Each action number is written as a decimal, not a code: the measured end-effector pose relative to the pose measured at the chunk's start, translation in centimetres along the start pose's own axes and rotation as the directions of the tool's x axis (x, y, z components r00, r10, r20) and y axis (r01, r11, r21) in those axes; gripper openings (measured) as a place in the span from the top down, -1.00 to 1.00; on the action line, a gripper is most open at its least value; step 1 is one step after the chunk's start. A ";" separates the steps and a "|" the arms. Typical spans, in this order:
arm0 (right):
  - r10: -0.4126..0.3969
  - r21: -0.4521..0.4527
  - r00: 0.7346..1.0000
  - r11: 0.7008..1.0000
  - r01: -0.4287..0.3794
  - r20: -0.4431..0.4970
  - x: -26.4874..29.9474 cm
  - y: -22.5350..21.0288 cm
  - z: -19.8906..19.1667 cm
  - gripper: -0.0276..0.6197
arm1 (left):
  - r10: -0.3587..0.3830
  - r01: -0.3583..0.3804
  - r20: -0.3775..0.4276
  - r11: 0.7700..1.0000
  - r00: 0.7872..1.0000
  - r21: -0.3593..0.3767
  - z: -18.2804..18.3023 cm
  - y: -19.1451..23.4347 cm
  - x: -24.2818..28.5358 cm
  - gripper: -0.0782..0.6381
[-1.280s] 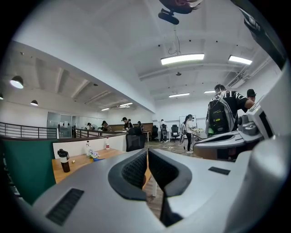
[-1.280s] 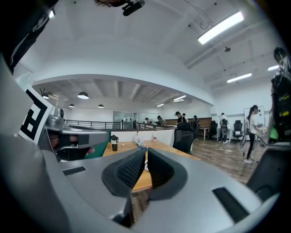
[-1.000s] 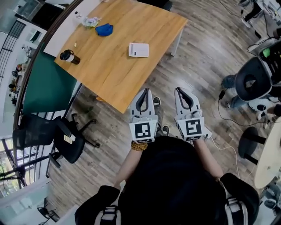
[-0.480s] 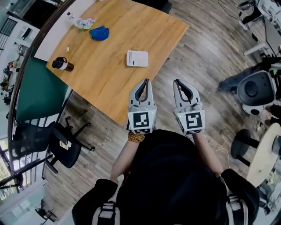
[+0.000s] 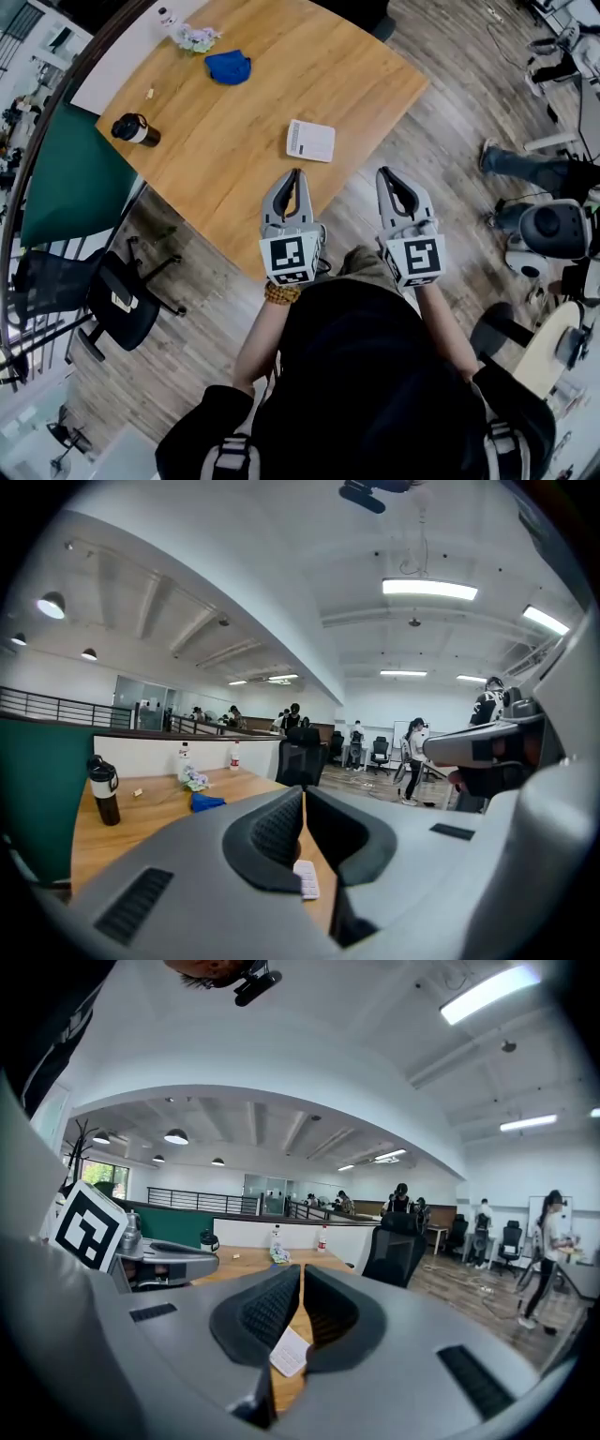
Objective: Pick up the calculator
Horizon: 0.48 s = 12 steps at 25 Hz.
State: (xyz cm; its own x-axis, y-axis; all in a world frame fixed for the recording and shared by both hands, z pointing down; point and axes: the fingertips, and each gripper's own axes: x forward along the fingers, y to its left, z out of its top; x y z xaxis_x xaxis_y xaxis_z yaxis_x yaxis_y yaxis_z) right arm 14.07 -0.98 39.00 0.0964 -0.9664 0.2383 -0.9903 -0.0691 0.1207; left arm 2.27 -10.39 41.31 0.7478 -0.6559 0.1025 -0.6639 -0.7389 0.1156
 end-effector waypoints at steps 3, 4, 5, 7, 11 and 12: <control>0.041 -0.007 0.999 0.999 -0.041 0.002 1.6 -0.1 0.2 0.86 | 0.074 -0.075 -0.028 0.997 0.997 -0.024 -0.7 2.9 0.8 0.70; 0.056 -0.004 0.998 0.998 -0.056 0.005 2.1 -0.1 0.3 0.86 | 0.096 -0.097 -0.038 0.995 0.995 -0.030 -0.9 3.8 1.1 0.70; 0.071 0.001 0.997 0.997 -0.071 0.007 2.6 -0.2 0.2 0.86 | 0.116 -0.118 -0.048 0.992 0.992 -0.034 -1.0 4.5 1.3 0.70; 0.103 0.019 0.995 0.994 -0.103 0.010 3.8 -0.8 -0.1 0.86 | 0.154 -0.157 -0.065 0.987 0.986 -0.044 -1.3 5.4 1.9 0.70; 0.166 0.051 0.986 0.985 -0.168 0.029 5.7 -2.8 0.1 0.86 | 0.224 -0.231 -0.099 0.970 0.970 -0.072 -2.0 5.3 2.7 0.70; 0.180 0.049 0.983 0.982 -0.181 0.038 6.0 -3.5 0.4 0.86 | 0.238 -0.246 -0.110 0.966 0.965 -0.075 -2.2 5.0 3.0 0.70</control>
State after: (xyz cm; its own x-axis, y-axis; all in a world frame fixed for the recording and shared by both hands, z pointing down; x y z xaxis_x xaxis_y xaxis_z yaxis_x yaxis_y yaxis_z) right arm 18.05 -6.68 39.62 -0.0868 -0.9718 0.2192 -0.9951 0.0952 0.0279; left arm 1.20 -15.69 44.36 0.5640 -0.7915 0.2353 -0.8257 -0.5408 0.1602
